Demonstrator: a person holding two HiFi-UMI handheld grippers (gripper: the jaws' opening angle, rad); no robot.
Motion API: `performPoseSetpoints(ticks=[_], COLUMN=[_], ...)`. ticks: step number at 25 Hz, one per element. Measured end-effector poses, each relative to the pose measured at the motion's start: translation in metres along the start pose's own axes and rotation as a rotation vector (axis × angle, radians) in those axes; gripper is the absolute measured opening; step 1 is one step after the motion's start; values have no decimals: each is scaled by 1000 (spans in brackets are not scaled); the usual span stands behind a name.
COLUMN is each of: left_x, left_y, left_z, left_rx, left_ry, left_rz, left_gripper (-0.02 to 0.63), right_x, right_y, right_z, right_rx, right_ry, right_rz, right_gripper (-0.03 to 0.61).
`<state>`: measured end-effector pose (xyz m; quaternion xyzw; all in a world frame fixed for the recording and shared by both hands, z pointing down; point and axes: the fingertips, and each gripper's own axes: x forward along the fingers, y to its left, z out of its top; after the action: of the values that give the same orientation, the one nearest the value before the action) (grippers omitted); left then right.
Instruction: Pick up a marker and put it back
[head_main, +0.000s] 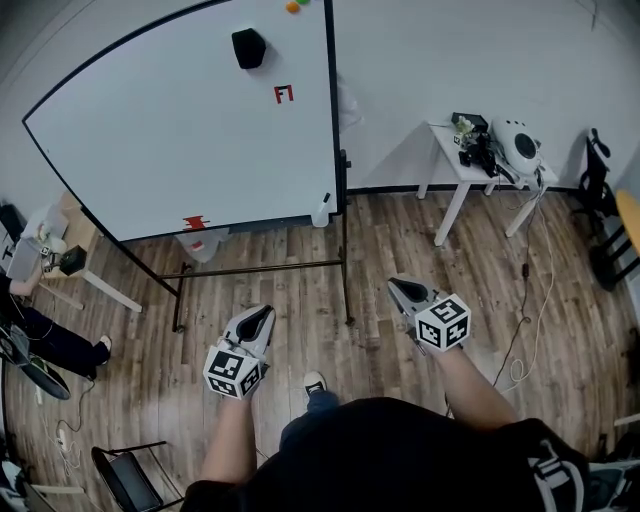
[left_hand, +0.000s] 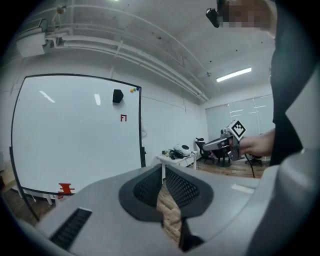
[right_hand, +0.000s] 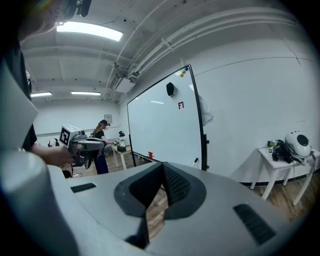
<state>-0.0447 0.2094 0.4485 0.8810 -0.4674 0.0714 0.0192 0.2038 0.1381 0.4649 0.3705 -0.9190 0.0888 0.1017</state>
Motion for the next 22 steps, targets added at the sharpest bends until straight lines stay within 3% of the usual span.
performPoseSetpoints(ticks=[22], left_x=[87], left_y=[145], left_z=[-20], left_rx=[-46], left_ry=[14], left_rz=[-87], left_gripper=[32], right_x=[145], right_y=[-43], right_z=[11], right_rx=[56], right_ry=[57], right_rz=[-79], right_gripper=[-3])
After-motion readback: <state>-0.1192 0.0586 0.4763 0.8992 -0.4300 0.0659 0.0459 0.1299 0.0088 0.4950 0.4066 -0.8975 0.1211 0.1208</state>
